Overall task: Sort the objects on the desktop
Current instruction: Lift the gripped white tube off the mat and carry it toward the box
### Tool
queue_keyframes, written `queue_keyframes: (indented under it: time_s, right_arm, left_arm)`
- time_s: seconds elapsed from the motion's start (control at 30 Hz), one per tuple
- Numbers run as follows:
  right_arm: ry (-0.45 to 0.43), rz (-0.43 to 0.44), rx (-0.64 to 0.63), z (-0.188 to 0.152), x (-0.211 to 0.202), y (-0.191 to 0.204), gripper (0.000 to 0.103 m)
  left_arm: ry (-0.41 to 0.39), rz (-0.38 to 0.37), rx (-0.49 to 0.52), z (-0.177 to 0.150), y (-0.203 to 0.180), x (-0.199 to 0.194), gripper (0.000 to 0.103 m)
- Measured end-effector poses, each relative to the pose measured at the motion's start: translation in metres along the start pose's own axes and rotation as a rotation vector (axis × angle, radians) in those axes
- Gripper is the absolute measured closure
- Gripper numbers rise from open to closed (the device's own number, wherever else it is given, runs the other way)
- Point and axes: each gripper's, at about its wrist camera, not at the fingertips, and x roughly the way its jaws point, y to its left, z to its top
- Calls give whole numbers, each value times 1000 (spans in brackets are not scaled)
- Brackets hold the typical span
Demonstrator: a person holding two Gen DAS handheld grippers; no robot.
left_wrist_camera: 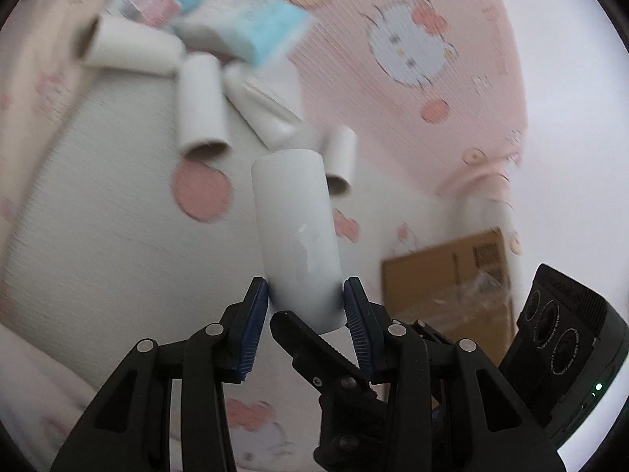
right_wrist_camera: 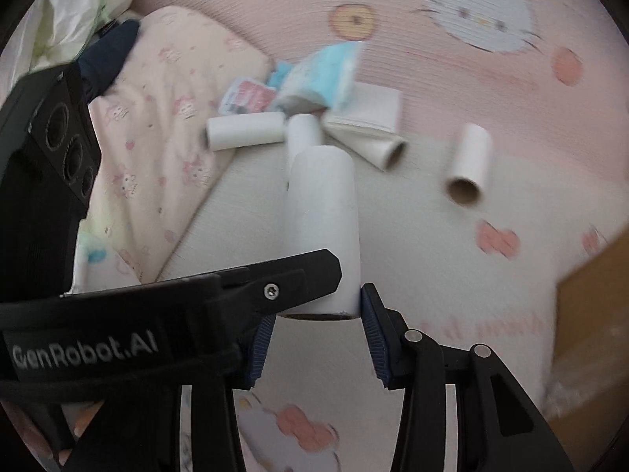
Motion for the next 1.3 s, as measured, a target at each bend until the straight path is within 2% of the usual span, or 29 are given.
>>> queue_keyframes:
  time_s: [0.2,0.37,0.47,0.67,0.77,0.8,1.0,1.07,1.1,1.13,1.2,1.3]
  right_arm:
    - [24,8,132,-13,-4,-38,62]
    - [106,21,196,-35,15,-56,62]
    - [148,56,241,-46,32,-62,62]
    - [162,135,321,-46,34,-71,60]
    - [143,138,347,-40,29,-79,44]
    - [145,128,346,-38,29,-80,42]
    - [173,143,343,-31,40,-84,42]
    - [177,151,362,-30,47,-85,43]
    - [179,159,376,-31,50,-87,45]
    - [182,165,391,-32,54,-89,53]
    - [187,186,413,-32,62,-89,61]
    - [189,195,408,-33,66,-88,62]
  left_arm:
    - [47,31,111,-14,-30,26,60]
    - [160,46,78,-25,-11,57,59]
    - [201,72,68,-31,1,64,60]
    - [189,58,16,-23,11,60,56]
    - [184,48,-14,-17,16,60,55]
    - [182,47,-23,-14,14,63,55]
    - [209,35,-37,-3,17,74,55]
    - [212,44,-32,-2,16,79,58]
    - [216,35,-48,-2,18,81,59]
    - [220,24,-64,-2,19,82,61]
    - [215,20,-67,-2,18,83,61]
    - [207,27,-58,-3,17,82,62]
